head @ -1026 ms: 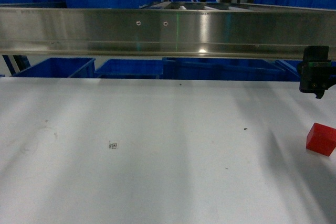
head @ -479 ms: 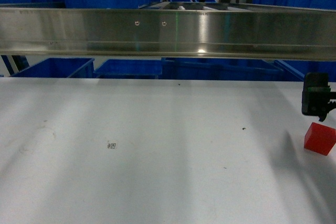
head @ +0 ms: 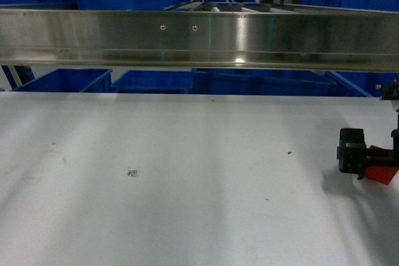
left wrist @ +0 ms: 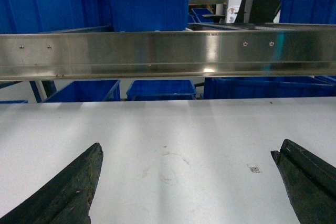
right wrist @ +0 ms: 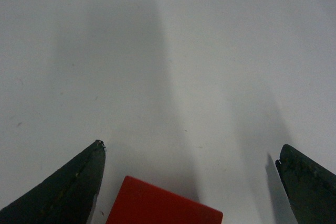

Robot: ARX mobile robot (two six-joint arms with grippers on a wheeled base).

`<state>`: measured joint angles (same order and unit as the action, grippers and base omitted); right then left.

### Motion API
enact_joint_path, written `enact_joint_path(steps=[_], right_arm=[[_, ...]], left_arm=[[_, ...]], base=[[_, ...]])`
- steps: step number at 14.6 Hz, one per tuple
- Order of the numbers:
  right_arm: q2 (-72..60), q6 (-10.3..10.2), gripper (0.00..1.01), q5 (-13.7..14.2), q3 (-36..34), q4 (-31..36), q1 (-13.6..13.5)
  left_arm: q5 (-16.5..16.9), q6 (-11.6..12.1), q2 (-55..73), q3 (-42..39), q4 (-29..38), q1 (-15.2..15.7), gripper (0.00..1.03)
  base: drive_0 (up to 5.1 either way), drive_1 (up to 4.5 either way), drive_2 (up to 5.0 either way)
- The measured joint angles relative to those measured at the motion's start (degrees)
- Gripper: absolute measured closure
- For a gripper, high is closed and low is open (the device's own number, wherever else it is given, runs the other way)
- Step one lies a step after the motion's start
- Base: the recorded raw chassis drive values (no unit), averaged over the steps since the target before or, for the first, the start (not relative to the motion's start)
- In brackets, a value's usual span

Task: Place magnetic block on left shelf second layer

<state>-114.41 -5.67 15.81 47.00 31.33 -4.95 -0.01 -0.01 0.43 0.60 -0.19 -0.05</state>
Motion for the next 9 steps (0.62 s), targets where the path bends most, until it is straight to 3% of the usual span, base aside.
enact_joint_path(steps=[1, 4, 9], right_arm=[[-0.74, -1.44, 0.03, 0.07, 0.09, 0.02, 0.09], [-1.68, -2.91, 0.07, -0.02, 0.07, 1.75, 0.07], [-1.53, -4.76, 0.64, -1.25, -2.64, 3.74, -1.42]], left_arm=[[0.00, 0.00, 0.00, 0.00, 0.00, 0.00, 0.05], [0.02, 0.00, 0.00, 0.00, 0.00, 0.00, 0.05], [0.00, 0.00, 0.00, 0.00, 0.00, 0.00, 0.05]], base=[[0.0, 0.00, 0.0], [0.0, 0.00, 0.0], [0.0, 0.00, 0.0]])
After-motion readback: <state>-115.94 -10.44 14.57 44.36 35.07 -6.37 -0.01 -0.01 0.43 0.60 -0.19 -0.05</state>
